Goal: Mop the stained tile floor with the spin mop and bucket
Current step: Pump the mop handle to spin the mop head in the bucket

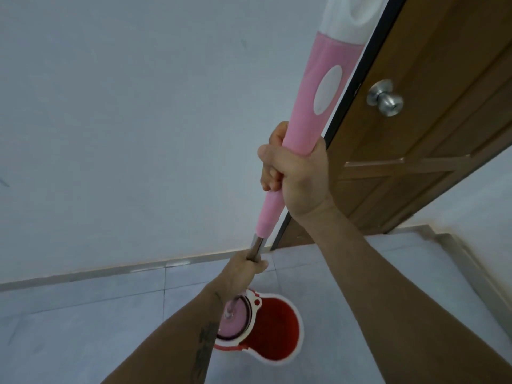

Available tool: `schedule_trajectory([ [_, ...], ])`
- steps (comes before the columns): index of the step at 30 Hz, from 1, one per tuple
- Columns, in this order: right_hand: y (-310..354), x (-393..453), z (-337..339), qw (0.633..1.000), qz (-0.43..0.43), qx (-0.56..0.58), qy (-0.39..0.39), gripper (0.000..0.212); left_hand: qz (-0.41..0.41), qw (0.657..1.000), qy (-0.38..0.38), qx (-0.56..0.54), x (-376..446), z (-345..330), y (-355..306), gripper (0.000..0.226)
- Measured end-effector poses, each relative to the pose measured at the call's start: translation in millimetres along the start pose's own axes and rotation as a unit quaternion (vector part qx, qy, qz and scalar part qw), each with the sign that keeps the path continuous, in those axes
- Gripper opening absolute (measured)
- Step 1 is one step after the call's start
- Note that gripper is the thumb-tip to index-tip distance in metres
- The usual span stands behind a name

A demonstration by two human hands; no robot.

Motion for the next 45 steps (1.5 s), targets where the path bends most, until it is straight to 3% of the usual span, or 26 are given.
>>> schedule_trajectory([
  [7,-52.9,-17.1,7.8,0.998,0.011,-0.031,-0.061,0.02,0.024,0.998,0.019,0.057,25.0,-2.1,54.2,0.031],
  [12,-112.7,-35.3,16.9,0.992,0.009,-0.055,-0.11,0.021,0.028,0.986,0.058,0.152,45.2,1.7,97.3,0.007],
  [16,-165.0,-64.2,40.8,0.983,-0.037,-0.077,-0.164,0.021,0.027,0.97,0.085,0.226,49.3,2.5,125.9,0.028],
  [19,-198.0,-97.0,48.2,0.969,-0.133,-0.126,-0.166,0.016,-0.001,0.947,0.106,0.303,44.8,4.2,146.2,0.051],
  [21,-204.8,-105.0,46.6,0.959,-0.182,-0.151,-0.156,0.019,0.008,0.95,0.104,0.294,37.1,5.3,150.5,0.067],
  [23,-190.8,-93.9,39.9,0.961,-0.18,-0.16,-0.139,0.023,0.014,0.96,0.086,0.266,30.8,9.1,141.7,0.067],
  [28,-120.3,-58.4,19.4,0.979,-0.122,-0.145,-0.076,0.019,-0.018,0.981,0.021,0.191,18.5,20.8,84.5,0.032],
  [34,-49.6,-28.0,11.1,0.987,-0.07,-0.133,-0.057,0.019,-0.07,0.99,0.036,0.113,12.0,14.3,12.8,0.017],
  [45,61.0,13.3,2.3,0.997,0.046,-0.042,-0.035,0.021,-0.128,0.989,0.063,0.049,1.7,4.7,-61.2,0.037],
])
Point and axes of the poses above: each hand's wrist, its own x-axis towards the middle knuckle, its own z-axis out of the back of the hand, y = z × x, the point moved 6 cm from there along x, towards the middle knuckle, and after that the axes turned 9 degrees about -y, right-handed, at the moved point
